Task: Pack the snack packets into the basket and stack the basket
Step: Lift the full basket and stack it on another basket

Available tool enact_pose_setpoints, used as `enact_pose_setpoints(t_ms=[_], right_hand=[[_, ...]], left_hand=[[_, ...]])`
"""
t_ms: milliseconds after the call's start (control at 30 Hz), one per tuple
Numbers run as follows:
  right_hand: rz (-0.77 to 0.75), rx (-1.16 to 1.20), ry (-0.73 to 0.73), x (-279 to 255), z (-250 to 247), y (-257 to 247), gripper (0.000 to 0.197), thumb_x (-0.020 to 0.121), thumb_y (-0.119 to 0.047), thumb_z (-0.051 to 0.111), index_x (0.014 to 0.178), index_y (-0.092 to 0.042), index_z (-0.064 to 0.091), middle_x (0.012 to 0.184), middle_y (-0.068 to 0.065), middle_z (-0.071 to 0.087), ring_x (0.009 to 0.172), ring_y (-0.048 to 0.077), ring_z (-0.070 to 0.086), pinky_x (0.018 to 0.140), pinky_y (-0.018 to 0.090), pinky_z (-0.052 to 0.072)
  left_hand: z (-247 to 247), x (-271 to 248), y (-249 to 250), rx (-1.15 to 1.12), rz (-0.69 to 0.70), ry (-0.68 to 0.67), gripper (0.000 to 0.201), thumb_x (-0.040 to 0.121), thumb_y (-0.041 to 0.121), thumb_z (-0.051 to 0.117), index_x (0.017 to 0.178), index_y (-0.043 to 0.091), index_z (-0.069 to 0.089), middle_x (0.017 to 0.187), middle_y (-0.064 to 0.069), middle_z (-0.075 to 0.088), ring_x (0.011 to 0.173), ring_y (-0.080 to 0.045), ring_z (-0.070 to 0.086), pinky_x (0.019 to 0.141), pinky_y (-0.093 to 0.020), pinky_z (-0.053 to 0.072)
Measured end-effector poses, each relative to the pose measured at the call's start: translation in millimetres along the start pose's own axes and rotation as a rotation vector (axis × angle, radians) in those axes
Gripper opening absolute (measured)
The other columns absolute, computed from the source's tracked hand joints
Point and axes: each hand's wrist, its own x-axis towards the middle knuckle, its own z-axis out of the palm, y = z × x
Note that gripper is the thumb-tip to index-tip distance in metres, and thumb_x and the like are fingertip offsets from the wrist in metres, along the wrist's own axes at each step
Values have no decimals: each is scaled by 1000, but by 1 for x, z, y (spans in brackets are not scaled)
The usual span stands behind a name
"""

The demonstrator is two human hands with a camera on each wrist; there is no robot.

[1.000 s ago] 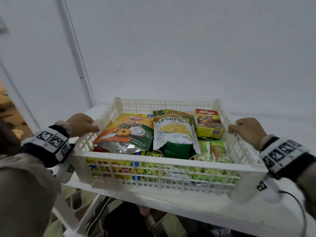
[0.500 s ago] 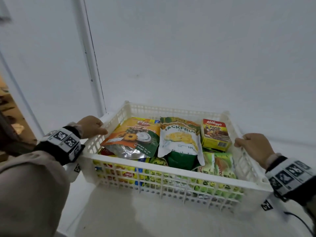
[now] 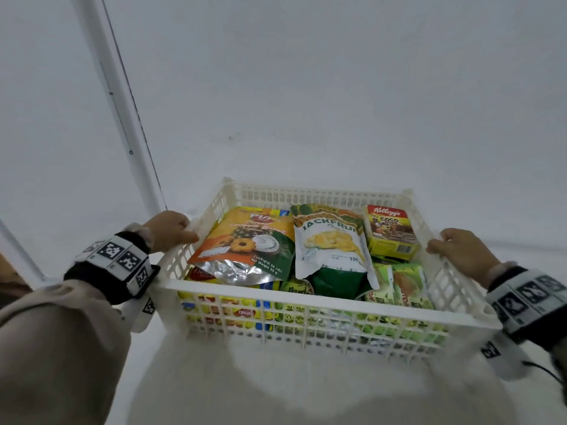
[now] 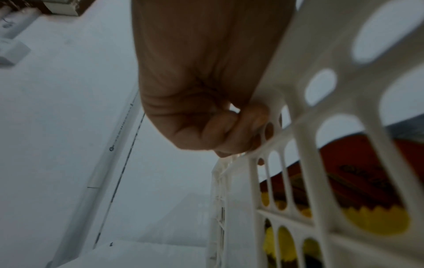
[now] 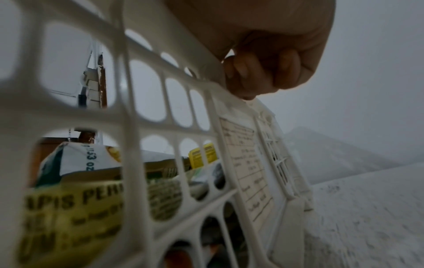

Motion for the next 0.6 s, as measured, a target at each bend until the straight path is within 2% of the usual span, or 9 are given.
enact_pose_setpoints(t_ms=[100, 200, 267, 333, 367, 433, 467, 533, 600], right_hand=[[-4, -15, -15, -5, 0, -2, 19, 83, -8, 60, 70, 1, 49, 76, 17, 50, 72, 27, 45, 65, 34, 31], [9, -9, -45, -14, -1, -6, 22, 86, -9, 57, 68, -3, 44, 73, 11, 45, 68, 24, 42, 60, 33, 29], [26, -9, -72, -20, -3, -9, 26, 89, -11, 54, 67, -6, 41, 73, 9, 43, 68, 23, 40, 58, 32, 28], [52, -14, -114, -29, -6, -11, 20, 93, -18, 50, 81, -3, 43, 84, 13, 46, 74, 23, 44, 60, 32, 30], [66, -21, -143, -34, -8, -12, 20, 95, -22, 48, 90, -3, 44, 92, 13, 48, 76, 24, 46, 62, 31, 33], [103, -16, -193, -47, -14, -11, 27, 96, -30, 45, 108, -6, 43, 105, 12, 50, 85, 24, 50, 70, 32, 41], [121, -1, -203, -54, -18, -8, 33, 96, -34, 44, 118, -8, 42, 113, 12, 50, 90, 24, 51, 73, 32, 43], [139, 43, -227, -75, -24, -3, 34, 96, -37, 43, 120, -13, 43, 119, 11, 50, 93, 24, 50, 67, 29, 44], [155, 117, -270, -98, -31, 4, 32, 96, -38, 42, 117, -14, 45, 106, 8, 56, 83, 23, 54, 60, 28, 45]], left_hand=[[0, -2, -1, 31, 30, 2, 25, 87, 24, 60, 79, 1, 54, 79, -12, 53, 76, -22, 48, 55, -22, 31], [2, -4, -3, 35, 31, 11, 26, 87, 25, 59, 82, 0, 56, 86, -15, 55, 79, -22, 48, 56, -25, 32], [4, -5, -6, -20, 24, 25, 29, 88, 27, 58, 95, -2, 59, 100, -19, 59, 88, -26, 52, 67, -29, 36], [5, -9, -7, -57, 0, 12, 40, 89, 32, 56, 112, -1, 55, 114, -17, 58, 102, -30, 54, 81, -31, 40], [4, -12, -9, -83, -13, -12, 43, 90, 35, 55, 116, 1, 53, 114, -16, 57, 102, -30, 55, 82, -32, 42], [-3, -19, -13, -176, -48, -93, 44, 88, 39, 56, 113, 3, 52, 98, -11, 59, 83, -26, 58, 65, -29, 47], [-8, -25, -16, -211, -63, -128, 45, 87, 41, 56, 110, 2, 53, 87, -9, 59, 71, -22, 56, 56, -26, 45], [-20, -38, -21, -231, -73, -137, 43, 86, 41, 56, 108, 3, 56, 79, -7, 57, 62, -19, 51, 52, -23, 39], [-32, -58, -21, -251, -30, -71, 40, 86, 38, 59, 109, 5, 56, 85, -9, 59, 65, -20, 52, 54, -24, 37]])
